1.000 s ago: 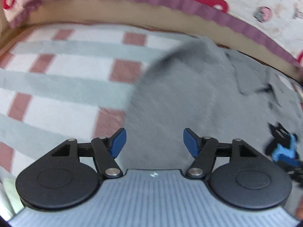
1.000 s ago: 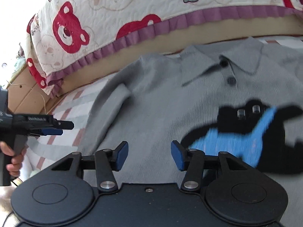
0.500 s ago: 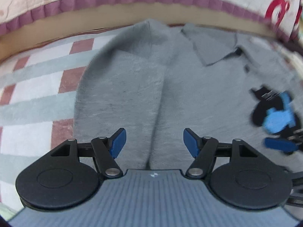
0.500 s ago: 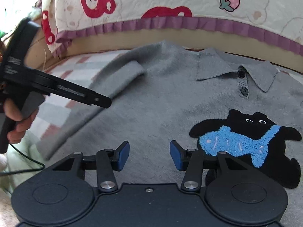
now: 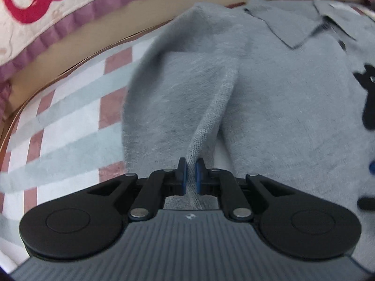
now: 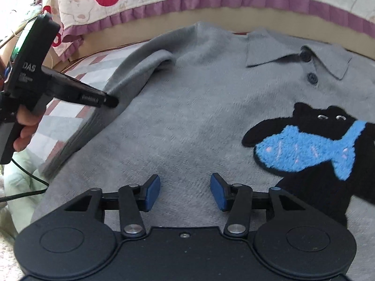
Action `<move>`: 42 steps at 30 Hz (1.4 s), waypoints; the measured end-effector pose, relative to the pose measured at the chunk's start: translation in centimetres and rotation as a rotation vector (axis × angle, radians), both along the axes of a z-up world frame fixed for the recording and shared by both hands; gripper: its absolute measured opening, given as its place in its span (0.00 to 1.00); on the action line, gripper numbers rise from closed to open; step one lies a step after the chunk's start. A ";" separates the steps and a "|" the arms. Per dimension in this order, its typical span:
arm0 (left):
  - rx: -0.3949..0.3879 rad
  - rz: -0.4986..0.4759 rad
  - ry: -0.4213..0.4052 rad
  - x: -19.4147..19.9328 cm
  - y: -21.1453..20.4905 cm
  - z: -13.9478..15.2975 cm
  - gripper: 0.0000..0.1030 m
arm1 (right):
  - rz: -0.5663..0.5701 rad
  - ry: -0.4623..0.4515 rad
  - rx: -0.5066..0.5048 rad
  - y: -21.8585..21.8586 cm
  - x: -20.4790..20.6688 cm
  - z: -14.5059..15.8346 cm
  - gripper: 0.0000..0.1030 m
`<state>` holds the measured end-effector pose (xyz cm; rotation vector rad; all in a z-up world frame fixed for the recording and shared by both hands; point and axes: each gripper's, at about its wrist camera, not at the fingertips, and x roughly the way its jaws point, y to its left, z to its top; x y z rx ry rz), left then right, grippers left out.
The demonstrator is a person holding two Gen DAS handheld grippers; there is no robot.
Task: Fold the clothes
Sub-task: 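Grasp a sleeve with the left gripper and smooth it toward the body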
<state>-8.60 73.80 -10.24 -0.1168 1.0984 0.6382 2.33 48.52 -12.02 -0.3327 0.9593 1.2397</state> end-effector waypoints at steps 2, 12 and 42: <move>0.011 0.014 -0.021 -0.2 0.5 0.3 0.06 | -0.006 0.014 0.005 0.0 0.1 -0.1 0.54; 0.267 0.276 -0.202 -6.6 9.6 8.5 0.05 | 0.026 0.041 -0.010 0.1 0.7 0.0 0.56; 0.005 -0.059 -0.236 4.3 -6.4 6.7 0.33 | -0.339 0.001 0.085 -17.9 14.9 6.9 0.67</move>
